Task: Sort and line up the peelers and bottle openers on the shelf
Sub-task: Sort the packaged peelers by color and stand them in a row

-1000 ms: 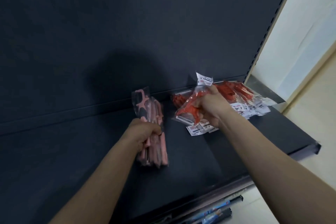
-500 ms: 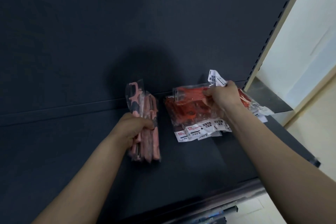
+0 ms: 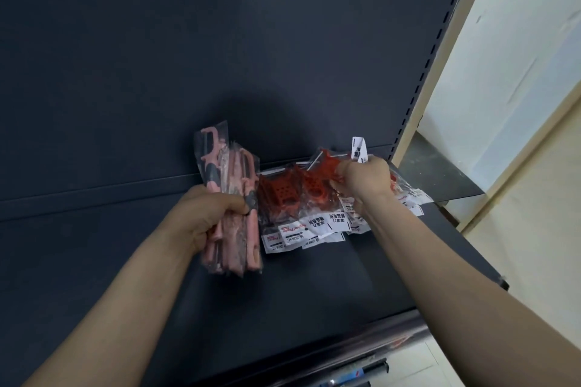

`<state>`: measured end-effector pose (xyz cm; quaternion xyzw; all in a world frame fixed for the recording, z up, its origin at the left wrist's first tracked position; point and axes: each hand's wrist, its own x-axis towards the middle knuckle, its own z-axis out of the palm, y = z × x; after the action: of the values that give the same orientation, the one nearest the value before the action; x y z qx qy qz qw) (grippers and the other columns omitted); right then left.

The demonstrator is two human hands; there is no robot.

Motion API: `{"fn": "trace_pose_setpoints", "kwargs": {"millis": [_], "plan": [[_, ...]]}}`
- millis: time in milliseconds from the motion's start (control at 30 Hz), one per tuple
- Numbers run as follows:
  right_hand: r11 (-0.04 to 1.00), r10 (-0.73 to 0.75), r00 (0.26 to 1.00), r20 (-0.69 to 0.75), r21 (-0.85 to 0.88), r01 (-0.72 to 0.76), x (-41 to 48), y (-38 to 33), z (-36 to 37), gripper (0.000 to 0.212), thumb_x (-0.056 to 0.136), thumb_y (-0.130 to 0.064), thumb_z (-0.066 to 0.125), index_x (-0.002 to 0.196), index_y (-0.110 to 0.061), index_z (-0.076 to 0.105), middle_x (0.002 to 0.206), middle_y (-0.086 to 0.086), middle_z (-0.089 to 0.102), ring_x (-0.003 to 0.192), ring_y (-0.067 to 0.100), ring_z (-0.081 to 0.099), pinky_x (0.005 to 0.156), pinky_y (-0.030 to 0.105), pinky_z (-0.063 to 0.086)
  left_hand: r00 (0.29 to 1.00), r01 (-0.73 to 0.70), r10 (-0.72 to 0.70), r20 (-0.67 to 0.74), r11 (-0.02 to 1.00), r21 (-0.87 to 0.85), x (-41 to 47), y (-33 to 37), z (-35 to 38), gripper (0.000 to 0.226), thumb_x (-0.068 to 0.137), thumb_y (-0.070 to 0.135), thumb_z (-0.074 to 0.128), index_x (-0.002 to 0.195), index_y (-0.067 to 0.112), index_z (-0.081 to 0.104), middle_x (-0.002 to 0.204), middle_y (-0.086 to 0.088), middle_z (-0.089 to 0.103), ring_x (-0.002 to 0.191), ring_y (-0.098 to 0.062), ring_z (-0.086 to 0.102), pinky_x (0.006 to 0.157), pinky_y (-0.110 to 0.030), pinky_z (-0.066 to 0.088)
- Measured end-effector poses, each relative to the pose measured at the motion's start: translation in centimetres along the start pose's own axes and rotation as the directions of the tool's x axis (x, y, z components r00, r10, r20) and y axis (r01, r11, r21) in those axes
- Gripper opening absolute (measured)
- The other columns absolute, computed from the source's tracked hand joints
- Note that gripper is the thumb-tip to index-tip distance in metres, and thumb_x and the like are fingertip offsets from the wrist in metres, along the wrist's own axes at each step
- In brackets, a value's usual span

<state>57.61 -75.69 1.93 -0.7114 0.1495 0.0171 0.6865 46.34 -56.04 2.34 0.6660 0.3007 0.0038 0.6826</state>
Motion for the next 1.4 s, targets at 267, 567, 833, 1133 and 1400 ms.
{"fn": "trace_pose_setpoints", "kwargs": {"millis": [267, 567, 833, 1133, 1400], "plan": [[0.748, -0.335, 0.942, -0.016, -0.612, 0.256, -0.1, 1.4, 0.9, 0.033, 0.083, -0.027, 0.067, 0.062, -0.008, 0.050, 0.063, 0.006, 0.056, 0.057, 0.024, 0.055, 0.050, 0.029, 0.041, 1.000, 0.005, -0.006, 0.025, 1.000, 0.011, -0.1, -0.3, -0.5, 0.016, 0.070, -0.016, 0.063, 0.074, -0.001, 0.065, 0.056, -0.012, 0.067, 0.047, -0.021, 0.065, 0.043, -0.030, 0.054], [0.491, -0.413, 0.907, 0.084, -0.818, 0.299, -0.8, 2.3, 1.5, 0.023, 0.084, -0.024, 0.057, 0.069, -0.006, 0.053, 0.083, 0.016, 0.066, 0.095, 0.034, 0.055, 0.080, 0.035, 0.034, 0.999, 0.014, -0.014, 0.029, 1.000, 0.012, 0.2, -0.6, -1.1, 0.016, 0.069, -0.017, 0.063, 0.072, -0.001, 0.064, 0.054, -0.013, 0.066, 0.044, -0.021, 0.063, 0.041, -0.029, 0.052], [0.397, -0.486, 0.871, 0.071, -0.870, 0.293, -1.3, 1.9, 2.1, 0.030, 0.084, -0.039, 0.059, 0.087, -0.010, 0.064, 0.099, 0.013, 0.066, 0.105, 0.033, 0.048, 0.085, 0.039, 0.034, 0.999, 0.015, -0.016, 0.040, 1.000, 0.027, 0.7, -0.9, -1.6, 0.017, 0.069, -0.015, 0.065, 0.075, 0.001, 0.065, 0.056, -0.011, 0.068, 0.047, -0.021, 0.065, 0.043, -0.027, 0.053], [0.124, -0.386, 0.855, 0.346, -0.899, 0.420, -2.6, 2.0, 2.3, 0.024, 0.081, -0.034, 0.059, 0.096, -0.016, 0.065, 0.106, 0.006, 0.062, 0.110, 0.028, 0.046, 0.089, 0.039, 0.029, 0.999, 0.002, -0.002, 0.042, 1.000, 0.016, 1.1, -1.0, -1.3, 0.016, 0.069, -0.015, 0.064, 0.075, 0.000, 0.066, 0.056, -0.012, 0.067, 0.047, -0.021, 0.064, 0.044, -0.028, 0.054], [0.095, -0.406, 0.845, 0.348, -0.903, 0.418, -2.5, 2.3, 2.7, 0.031, 0.086, -0.039, 0.058, 0.103, -0.014, 0.065, 0.119, 0.008, 0.057, 0.114, 0.031, 0.044, 0.094, 0.041, 0.029, 0.999, -0.021, 0.022, 0.043, 1.000, -0.012, 1.5, -1.5, -1.6, 0.017, 0.069, -0.014, 0.065, 0.076, 0.002, 0.066, 0.060, -0.012, 0.068, 0.051, -0.022, 0.065, 0.052, -0.032, 0.057]]}}
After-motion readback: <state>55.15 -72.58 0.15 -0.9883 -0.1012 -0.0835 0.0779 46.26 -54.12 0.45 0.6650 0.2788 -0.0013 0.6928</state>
